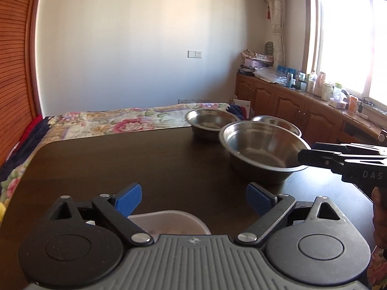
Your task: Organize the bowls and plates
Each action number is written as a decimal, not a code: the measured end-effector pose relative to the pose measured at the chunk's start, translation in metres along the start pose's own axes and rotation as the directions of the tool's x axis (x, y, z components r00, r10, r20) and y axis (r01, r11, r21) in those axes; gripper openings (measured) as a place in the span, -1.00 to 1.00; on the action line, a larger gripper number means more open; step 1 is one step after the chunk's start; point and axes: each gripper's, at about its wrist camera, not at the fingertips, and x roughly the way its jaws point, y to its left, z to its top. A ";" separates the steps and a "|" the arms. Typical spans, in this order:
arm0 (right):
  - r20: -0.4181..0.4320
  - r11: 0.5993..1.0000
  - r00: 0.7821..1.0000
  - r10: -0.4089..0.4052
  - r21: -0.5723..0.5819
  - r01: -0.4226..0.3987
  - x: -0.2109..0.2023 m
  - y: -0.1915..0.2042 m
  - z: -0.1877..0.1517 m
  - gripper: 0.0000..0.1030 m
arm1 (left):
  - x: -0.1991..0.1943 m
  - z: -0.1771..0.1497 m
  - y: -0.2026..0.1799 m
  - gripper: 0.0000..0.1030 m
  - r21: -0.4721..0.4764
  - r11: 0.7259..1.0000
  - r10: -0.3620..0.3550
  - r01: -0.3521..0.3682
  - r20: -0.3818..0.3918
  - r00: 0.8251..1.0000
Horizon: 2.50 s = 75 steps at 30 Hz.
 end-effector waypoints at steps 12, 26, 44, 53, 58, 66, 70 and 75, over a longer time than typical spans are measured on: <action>0.044 0.999 0.998 -0.044 -0.027 0.045 0.013 -0.045 0.011 0.81 | 0.038 0.018 -0.026 0.86 0.005 1.000 -0.027 0.027 -0.013 1.000; 0.056 0.991 0.990 -0.125 -0.028 0.127 0.053 -0.084 0.010 1.00 | 0.079 0.038 -0.039 0.87 0.006 0.999 -0.045 0.045 -0.033 0.998; -0.002 0.996 0.998 -0.066 0.059 0.066 0.068 -0.104 0.005 0.51 | 0.108 0.040 -0.041 0.28 -0.033 0.996 -0.081 0.079 -0.095 0.992; -0.026 0.993 0.998 -0.057 0.106 0.060 0.071 -0.112 0.005 0.16 | 0.111 0.040 -0.044 -0.08 -0.043 0.995 -0.094 0.090 -0.098 0.991; -0.028 0.990 0.998 -0.060 0.122 0.063 0.072 -0.116 0.005 -0.02 | 0.112 0.041 -0.045 -0.17 -0.041 0.995 -0.098 0.094 -0.099 0.990; -0.023 0.989 0.998 -0.055 0.134 0.057 0.071 -0.118 0.004 -0.19 | 0.115 0.040 -0.045 -0.25 -0.034 0.995 -0.092 0.088 -0.103 0.990; -0.021 0.989 0.999 -0.050 0.138 0.053 0.072 -0.118 0.004 -0.23 | 0.116 0.038 -0.045 -0.40 -0.030 0.996 -0.092 0.089 -0.115 0.989; -0.019 0.987 0.999 -0.050 0.151 0.053 0.071 -0.120 0.004 -0.33 | 0.115 0.038 -0.044 -0.43 -0.040 0.995 -0.093 0.089 -0.117 0.989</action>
